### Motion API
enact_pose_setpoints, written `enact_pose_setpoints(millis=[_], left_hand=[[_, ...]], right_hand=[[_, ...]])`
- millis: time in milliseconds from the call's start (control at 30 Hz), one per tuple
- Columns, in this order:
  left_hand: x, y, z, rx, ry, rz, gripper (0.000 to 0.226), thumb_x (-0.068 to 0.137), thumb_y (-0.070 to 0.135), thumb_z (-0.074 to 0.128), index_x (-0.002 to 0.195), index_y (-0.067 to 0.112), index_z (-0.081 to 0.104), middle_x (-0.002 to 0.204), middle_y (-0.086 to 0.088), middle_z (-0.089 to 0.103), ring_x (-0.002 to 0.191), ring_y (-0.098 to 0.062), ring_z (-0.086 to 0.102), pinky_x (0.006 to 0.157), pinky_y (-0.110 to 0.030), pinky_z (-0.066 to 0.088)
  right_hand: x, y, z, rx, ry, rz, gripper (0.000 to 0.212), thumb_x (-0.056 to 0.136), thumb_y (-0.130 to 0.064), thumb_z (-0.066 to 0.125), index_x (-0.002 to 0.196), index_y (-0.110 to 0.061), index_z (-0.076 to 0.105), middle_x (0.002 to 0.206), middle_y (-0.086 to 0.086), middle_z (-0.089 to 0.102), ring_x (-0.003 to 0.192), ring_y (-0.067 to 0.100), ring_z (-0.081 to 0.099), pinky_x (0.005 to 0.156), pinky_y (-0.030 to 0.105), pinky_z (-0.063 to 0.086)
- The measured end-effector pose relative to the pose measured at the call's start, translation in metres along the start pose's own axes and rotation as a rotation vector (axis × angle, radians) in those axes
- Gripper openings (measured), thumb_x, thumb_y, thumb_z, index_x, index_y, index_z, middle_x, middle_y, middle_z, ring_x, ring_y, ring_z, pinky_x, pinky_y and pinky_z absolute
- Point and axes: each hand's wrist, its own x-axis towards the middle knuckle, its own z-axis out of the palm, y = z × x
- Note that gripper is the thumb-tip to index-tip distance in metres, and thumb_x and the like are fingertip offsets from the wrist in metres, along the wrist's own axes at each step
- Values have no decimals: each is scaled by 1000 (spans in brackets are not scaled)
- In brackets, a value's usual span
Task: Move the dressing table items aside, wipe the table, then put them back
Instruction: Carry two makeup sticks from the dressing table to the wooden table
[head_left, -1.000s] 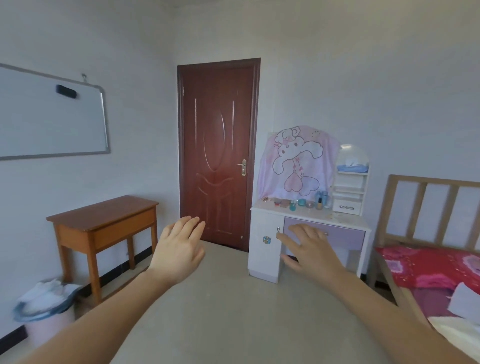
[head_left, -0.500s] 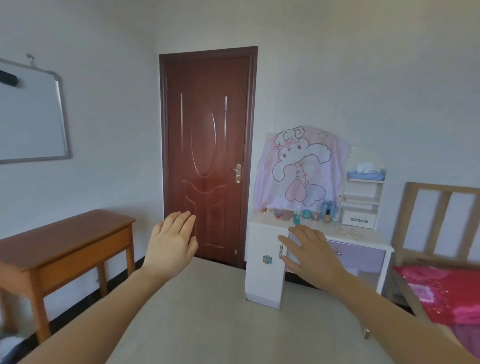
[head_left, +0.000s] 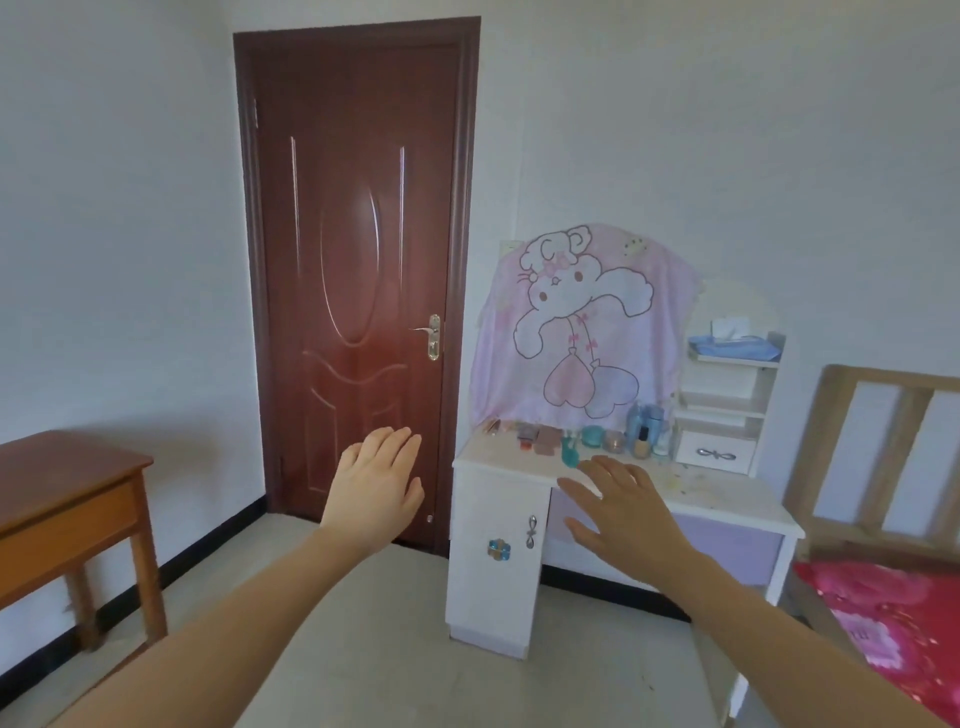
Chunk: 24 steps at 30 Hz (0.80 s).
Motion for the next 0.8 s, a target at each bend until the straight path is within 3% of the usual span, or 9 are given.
enact_pose_setpoints(millis=[200, 500, 600, 700, 800], left_hand=[[67, -19, 86, 12, -40, -65, 49, 74, 33, 36, 101, 8, 70, 102, -4, 70, 95, -24, 67, 71, -37, 55], [135, -99, 217, 37, -118, -139, 49, 74, 34, 37, 100, 8, 71, 102, -3, 70, 99, -20, 60, 70, -36, 55], [176, -126, 257, -12, -126, -168, 39, 73, 26, 54, 102, 5, 69, 104, -8, 70, 99, -26, 65, 72, -41, 54], [210, -141, 304, -111, -127, -198, 41, 73, 15, 73, 111, 3, 65, 113, -10, 66, 107, -31, 62, 81, -46, 51], [226, -143, 359, -120, -142, -139, 35, 71, 21, 70, 102, 6, 69, 104, -7, 70, 96, -26, 67, 71, -40, 55]], right_hand=[[63, 36, 112, 150, 15, 51, 36, 77, -43, 37, 104, -22, 49, 94, 5, 71, 87, 24, 69, 71, 38, 55], [135, 43, 264, 186, -57, 35, 35, 82, -43, 35, 100, -22, 56, 91, 4, 71, 84, 24, 69, 69, 38, 56], [173, 59, 300, 154, -102, 76, 48, 91, -43, 25, 91, -21, 68, 90, 2, 71, 82, 23, 69, 67, 36, 56], [206, 71, 331, 164, -166, 145, 39, 78, -41, 39, 89, -19, 69, 89, 3, 70, 80, 24, 68, 65, 35, 55], [221, 81, 367, 186, -250, 199, 37, 75, -40, 41, 86, -20, 70, 87, 2, 70, 80, 22, 67, 67, 35, 55]])
